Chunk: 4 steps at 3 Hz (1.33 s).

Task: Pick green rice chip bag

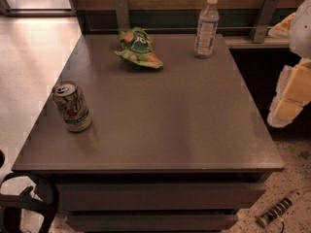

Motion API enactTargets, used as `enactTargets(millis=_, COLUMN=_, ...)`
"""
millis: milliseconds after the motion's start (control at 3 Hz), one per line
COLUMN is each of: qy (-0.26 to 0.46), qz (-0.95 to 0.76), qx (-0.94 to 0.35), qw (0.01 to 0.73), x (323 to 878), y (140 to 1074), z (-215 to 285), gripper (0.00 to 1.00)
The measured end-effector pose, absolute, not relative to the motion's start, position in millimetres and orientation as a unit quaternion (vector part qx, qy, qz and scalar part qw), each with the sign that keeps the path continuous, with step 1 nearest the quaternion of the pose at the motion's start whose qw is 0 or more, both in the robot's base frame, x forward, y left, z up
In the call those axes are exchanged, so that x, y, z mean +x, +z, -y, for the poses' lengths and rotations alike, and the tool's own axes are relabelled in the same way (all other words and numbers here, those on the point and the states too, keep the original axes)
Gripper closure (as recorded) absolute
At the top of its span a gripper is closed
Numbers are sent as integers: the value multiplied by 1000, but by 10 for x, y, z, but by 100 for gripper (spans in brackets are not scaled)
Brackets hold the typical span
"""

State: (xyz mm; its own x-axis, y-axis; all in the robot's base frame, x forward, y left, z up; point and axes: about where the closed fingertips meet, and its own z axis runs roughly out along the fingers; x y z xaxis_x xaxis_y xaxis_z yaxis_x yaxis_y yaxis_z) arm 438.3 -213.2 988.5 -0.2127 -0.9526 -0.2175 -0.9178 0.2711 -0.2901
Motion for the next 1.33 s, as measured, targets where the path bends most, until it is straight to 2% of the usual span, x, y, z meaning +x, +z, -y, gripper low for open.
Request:
enactTargets(millis=333, qy=-49, qz=-777, qx=-602, qw=178, x=4383, y=9885, z=2132, gripper=0)
enactTargets(millis=667, qy=-47, qz=-784, qx=-579, qw=218, x=4661, y=9956, z=2152, gripper=0)
enactTargets(millis=1333, qy=4, qz=-816, qx=-468, qw=340, x=5626, y=10143, z=2045, gripper=0)
